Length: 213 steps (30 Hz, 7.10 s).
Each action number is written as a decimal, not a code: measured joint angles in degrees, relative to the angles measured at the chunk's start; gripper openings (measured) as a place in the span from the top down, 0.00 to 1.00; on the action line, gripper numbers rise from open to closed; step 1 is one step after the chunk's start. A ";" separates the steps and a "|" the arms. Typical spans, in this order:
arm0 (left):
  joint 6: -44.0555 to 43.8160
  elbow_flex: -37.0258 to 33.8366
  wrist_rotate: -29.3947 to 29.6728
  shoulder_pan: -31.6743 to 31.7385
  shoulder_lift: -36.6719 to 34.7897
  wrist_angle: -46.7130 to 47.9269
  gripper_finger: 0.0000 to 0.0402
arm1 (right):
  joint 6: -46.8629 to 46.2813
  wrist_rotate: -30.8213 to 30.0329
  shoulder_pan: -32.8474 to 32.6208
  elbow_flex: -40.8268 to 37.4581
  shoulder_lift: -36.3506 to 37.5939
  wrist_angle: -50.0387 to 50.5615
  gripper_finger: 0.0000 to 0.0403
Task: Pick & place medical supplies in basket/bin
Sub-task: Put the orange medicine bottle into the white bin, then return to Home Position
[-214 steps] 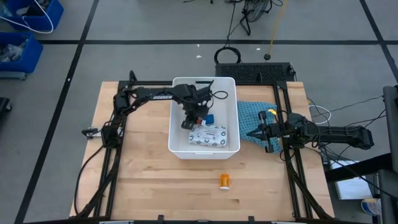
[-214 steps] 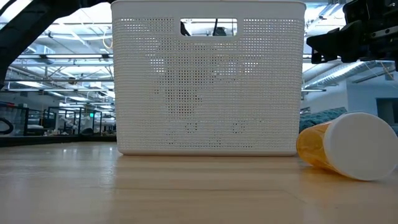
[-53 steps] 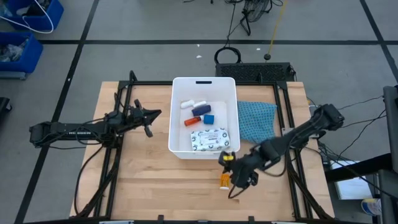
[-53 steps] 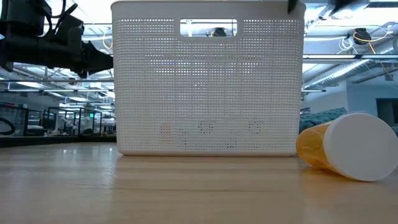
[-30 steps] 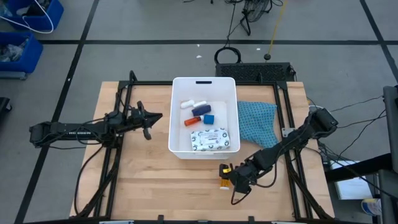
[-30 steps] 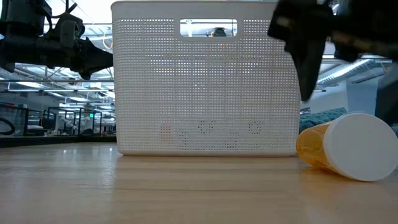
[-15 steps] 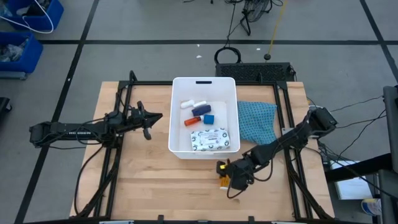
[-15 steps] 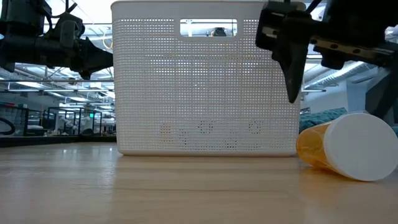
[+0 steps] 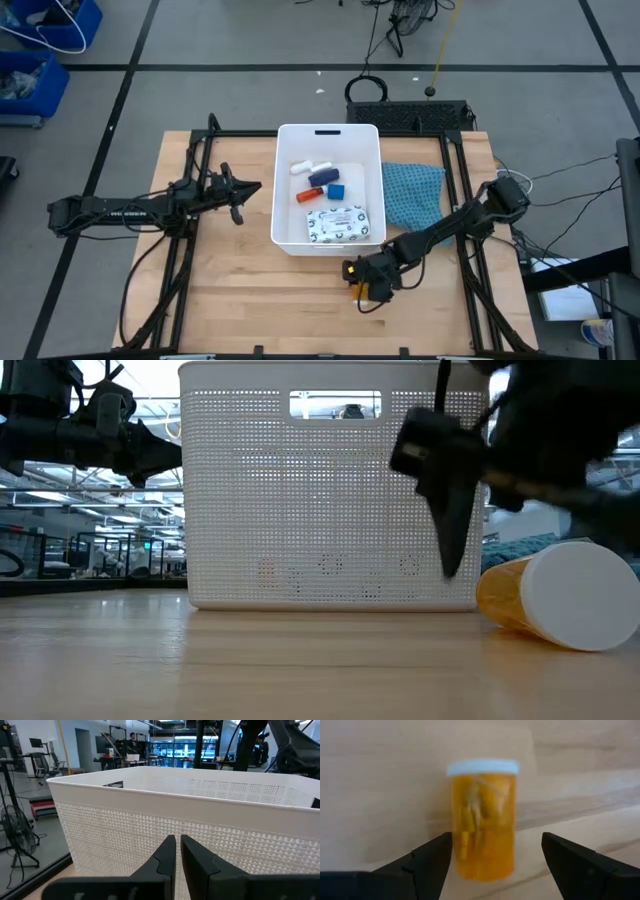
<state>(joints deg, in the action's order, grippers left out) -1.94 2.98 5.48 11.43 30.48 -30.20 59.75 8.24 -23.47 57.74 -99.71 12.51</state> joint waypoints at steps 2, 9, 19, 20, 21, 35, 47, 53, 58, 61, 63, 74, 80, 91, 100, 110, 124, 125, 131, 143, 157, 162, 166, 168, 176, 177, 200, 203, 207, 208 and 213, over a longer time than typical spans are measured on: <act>0.33 0.00 0.00 -0.01 0.00 -0.07 0.92 | 1.42 -3.20 -0.60 0.01 -1.97 -1.10 0.25; 1.02 0.00 0.08 0.01 0.00 -0.05 0.92 | 0.97 -2.03 -0.59 0.26 -4.57 -1.68 0.28; 1.64 0.00 0.09 -0.01 0.00 -0.04 0.92 | -1.58 -0.59 -0.96 0.07 -4.17 -1.96 0.47; 1.64 0.00 0.09 -0.01 0.00 -0.04 0.92 | -2.20 -0.43 -0.98 0.07 -4.17 -2.00 0.50; 1.62 0.00 0.09 -0.01 -0.02 -0.04 0.92 | -2.88 -0.28 -0.98 0.07 -4.17 -2.06 0.53; 1.21 0.00 0.07 -0.01 -0.02 0.00 0.92 | -17.82 1.02 -1.05 -0.13 6.24 -2.14 0.55; 0.96 0.00 -0.01 -0.01 0.00 0.11 0.92 | -28.98 -0.23 -0.91 -0.09 28.49 -3.77 0.58; 0.96 0.00 -0.03 0.00 -0.01 0.14 0.92 | -37.68 -1.42 1.90 -0.05 40.29 1.14 0.59; 0.96 0.00 -0.04 0.01 0.00 0.15 0.92 | -41.88 3.97 5.78 -4.87 49.64 0.00 0.59; 0.56 0.00 -0.04 0.00 -0.01 0.17 0.92 | -44.07 3.75 8.60 -10.27 55.80 -5.43 0.59; 0.33 0.00 -0.06 -0.01 -0.01 0.17 0.92 | -45.89 3.55 10.65 -13.92 59.99 -8.96 0.59; -0.11 0.00 -0.04 0.00 0.00 0.15 0.92 | -50.56 -11.33 21.66 -30.36 76.78 -12.38 0.59; 0.11 0.00 -0.04 0.00 0.00 0.17 0.92 | -54.46 -8.05 27.75 -37.55 79.51 -17.81 0.59; 0.20 0.00 -0.02 0.01 0.00 0.15 0.92 | -58.18 -0.49 34.78 -39.70 78.14 -29.92 0.59; 1.55 0.00 0.13 -0.01 0.00 0.09 0.92 | -50.77 -0.39 37.93 -19.83 62.05 -18.65 0.59; 2.21 0.00 0.17 -0.01 0.00 0.07 0.92 | -45.53 11.47 47.42 11.48 33.97 3.12 0.59; 2.06 0.00 0.13 0.01 0.00 0.09 0.92 | -28.96 11.10 51.80 30.34 4.48 23.67 0.59; 2.08 0.00 0.15 -0.01 0.00 0.09 0.92 | -28.61 11.09 51.80 30.34 3.15 23.66 0.59; 4.77 0.00 0.15 0.00 -0.02 0.05 0.92 | -19.85 2.94 50.64 30.45 -2.61 27.47 0.59; 7.85 0.00 0.57 0.05 -0.02 0.15 0.92 | -6.65 -3.70 46.93 30.40 -8.67 32.50 0.59; 7.93 0.00 0.59 0.05 -0.02 1.72 0.92 | -7.98 -3.72 46.38 30.66 -14.79 35.45 0.59; 7.92 0.00 0.57 0.05 -0.02 1.70 0.92 | -9.47 -3.62 46.38 30.60 -15.38 35.53 0.59; 7.89 0.00 0.55 0.05 -0.02 1.70 0.92 | -12.62 -0.39 46.60 30.49 -15.42 34.91 0.59; 7.89 0.00 0.55 0.05 0.00 1.69 0.92 | -14.22 0.15 47.04 30.48 -15.46 34.56 0.58; 7.67 0.00 0.52 0.05 -0.02 1.68 0.92 | -19.13 -0.61 46.83 30.18 -15.14 31.65 0.39; 7.67 0.00 0.52 0.05 -0.02 1.66 0.92 | -19.47 -0.88 46.83 30.32 -14.86 31.51 0.36; 7.00 0.00 0.55 0.05 0.00 1.73 0.92 | -29.10 11.69 41.23 29.99 23.55 27.65 0.83; 7.00 0.00 0.55 0.05 -0.02 1.75 0.92 | -30.29 14.43 40.60 26.85 30.97 27.58 0.97; 7.00 0.00 0.55 0.05 -0.01 1.76 0.92 | -34.29 14.59 39.43 17.37 41.00 21.09 0.98; 7.00 0.00 0.55 0.05 -0.02 1.79 0.92 | -35.34 14.74 39.28 14.46 43.45 18.93 0.99; 7.24 0.00 0.52 0.05 -0.02 3.03 0.92 | -42.41 17.51 40.00 -2.19 55.64 7.39 1.00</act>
<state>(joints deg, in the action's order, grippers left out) 5.30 2.98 6.00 11.49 30.46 -27.17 17.34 25.74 16.53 55.55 -44.06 19.90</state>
